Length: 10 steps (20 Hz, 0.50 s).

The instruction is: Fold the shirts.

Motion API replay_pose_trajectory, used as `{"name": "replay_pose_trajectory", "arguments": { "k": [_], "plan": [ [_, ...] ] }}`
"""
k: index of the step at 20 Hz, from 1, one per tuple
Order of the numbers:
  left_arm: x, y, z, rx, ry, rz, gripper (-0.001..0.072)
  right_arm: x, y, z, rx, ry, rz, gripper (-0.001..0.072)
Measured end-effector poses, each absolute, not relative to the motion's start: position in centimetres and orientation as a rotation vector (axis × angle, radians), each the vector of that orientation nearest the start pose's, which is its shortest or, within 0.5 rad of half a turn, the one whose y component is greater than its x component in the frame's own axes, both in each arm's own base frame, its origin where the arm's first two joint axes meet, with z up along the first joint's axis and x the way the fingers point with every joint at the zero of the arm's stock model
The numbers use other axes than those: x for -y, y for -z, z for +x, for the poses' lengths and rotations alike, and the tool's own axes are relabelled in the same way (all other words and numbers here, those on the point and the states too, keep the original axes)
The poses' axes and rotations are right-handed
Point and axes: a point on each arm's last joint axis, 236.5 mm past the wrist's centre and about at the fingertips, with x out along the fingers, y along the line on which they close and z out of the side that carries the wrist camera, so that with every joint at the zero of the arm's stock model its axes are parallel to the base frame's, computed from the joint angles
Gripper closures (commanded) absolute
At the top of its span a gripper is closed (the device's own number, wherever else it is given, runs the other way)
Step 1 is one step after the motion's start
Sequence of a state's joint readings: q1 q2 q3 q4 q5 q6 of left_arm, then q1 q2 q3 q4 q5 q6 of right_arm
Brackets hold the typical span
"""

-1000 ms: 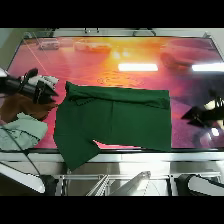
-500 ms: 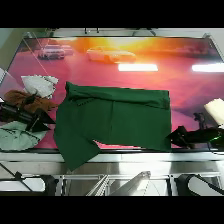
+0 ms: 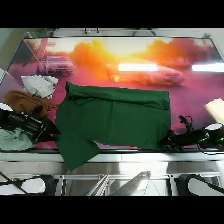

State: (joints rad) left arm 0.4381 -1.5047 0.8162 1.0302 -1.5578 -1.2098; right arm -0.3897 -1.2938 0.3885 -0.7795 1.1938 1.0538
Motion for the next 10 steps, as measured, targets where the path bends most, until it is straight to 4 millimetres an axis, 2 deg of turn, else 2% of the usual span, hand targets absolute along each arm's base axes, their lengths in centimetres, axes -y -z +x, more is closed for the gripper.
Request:
{"name": "replay_pose_trajectory", "arguments": {
  "k": [5,10],
  "plan": [
    [4.1,8.9,19.2,-1.971,0.385,-0.811,0.0222,-9.2,12.3,19.4,-1.609,-0.347,0.925,0.0694],
    [3.4,8.7,18.7,-1.942,0.307,-0.755,0.0222,-9.3,12.4,19.6,-1.601,-0.347,0.926,0.0695]
  ]
}}
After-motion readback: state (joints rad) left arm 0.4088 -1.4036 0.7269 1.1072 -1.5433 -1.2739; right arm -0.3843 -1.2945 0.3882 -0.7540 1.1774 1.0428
